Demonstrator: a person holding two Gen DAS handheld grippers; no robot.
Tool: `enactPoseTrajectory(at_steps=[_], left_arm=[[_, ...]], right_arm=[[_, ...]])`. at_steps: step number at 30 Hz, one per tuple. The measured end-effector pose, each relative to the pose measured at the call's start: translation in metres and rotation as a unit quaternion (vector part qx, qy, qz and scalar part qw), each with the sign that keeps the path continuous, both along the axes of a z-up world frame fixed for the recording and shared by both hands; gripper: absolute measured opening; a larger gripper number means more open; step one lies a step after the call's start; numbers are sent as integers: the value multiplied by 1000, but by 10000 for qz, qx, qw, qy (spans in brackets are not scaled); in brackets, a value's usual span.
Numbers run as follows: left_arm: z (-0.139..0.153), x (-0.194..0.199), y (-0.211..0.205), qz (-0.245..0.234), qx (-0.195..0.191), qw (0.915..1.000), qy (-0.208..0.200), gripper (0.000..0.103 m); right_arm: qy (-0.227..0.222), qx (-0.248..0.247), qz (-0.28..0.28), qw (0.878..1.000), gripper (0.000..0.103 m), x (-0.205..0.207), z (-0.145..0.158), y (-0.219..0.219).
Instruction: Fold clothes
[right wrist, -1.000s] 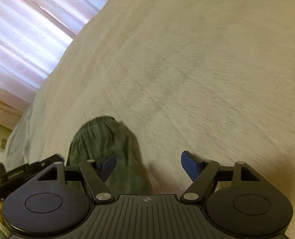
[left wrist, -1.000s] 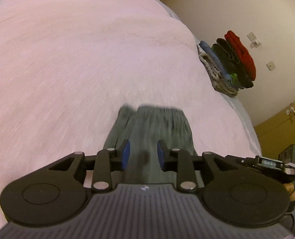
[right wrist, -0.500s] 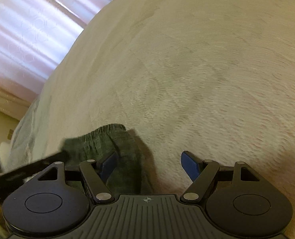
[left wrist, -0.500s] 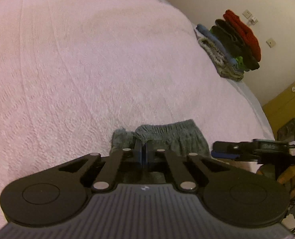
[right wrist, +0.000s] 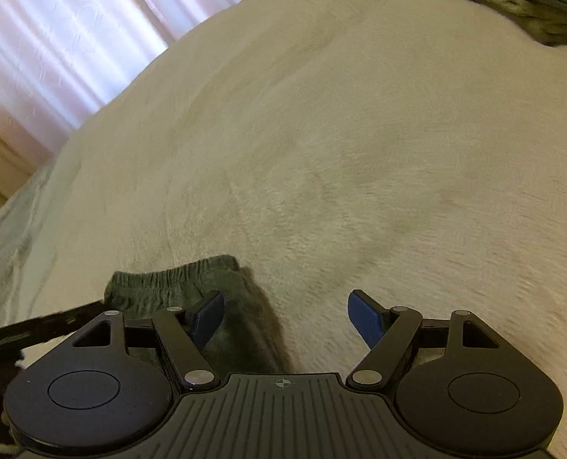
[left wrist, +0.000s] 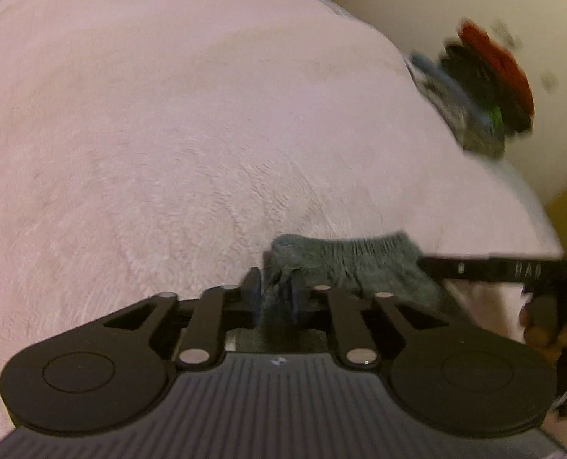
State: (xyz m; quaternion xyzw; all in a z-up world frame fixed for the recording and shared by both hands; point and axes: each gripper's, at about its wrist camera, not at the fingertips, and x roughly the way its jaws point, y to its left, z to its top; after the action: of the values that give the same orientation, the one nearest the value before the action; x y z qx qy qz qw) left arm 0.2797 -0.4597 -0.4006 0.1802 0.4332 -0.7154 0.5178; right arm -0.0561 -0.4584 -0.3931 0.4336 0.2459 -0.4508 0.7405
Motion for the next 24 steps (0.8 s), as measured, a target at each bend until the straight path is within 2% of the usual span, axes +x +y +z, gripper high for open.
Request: enactPoseTrajectory(at_steps=[3,4,5,7,9,12,14,17,21,22,24], left_arm=[[10,22,25,285,15,9992,269,18],[15,24,34,258,0,9993,282,18],[19,25,42,183,-24,9994,299,18],[22,20,55,-99,-12,9996,247,14],[16,5,61,-424,61,9991,-40,16],[-3,-12,66,-571,273,9954,-712,13],[5,-7,78,-367,222,9965,-713,11],[24,2,104,-166,67,9967,-792,12],[41,-1,153,-318,49,9967,-749,12],[40,-7,165,-391,83,9968,-687,12],[34,-21,189,-521,196,9968,-579,12]], right_arm=[[6,-294,166,9994,75,-8,17,20],[39,-378,410,9984,70,-2,19,27],[72,-461,653,9968,61,3,21,34],[308,-474,1105,9923,60,18,18,46],[998,-364,1316,9856,60,32,1,52],[1544,-375,856,9836,60,18,-2,61],[1384,-379,473,9885,60,-5,14,75],[1189,-486,379,9910,60,-24,38,112],[755,-435,975,9914,60,-26,50,179],[876,-245,1030,9905,59,-26,44,193],[1116,135,1139,9871,48,-27,32,222]])
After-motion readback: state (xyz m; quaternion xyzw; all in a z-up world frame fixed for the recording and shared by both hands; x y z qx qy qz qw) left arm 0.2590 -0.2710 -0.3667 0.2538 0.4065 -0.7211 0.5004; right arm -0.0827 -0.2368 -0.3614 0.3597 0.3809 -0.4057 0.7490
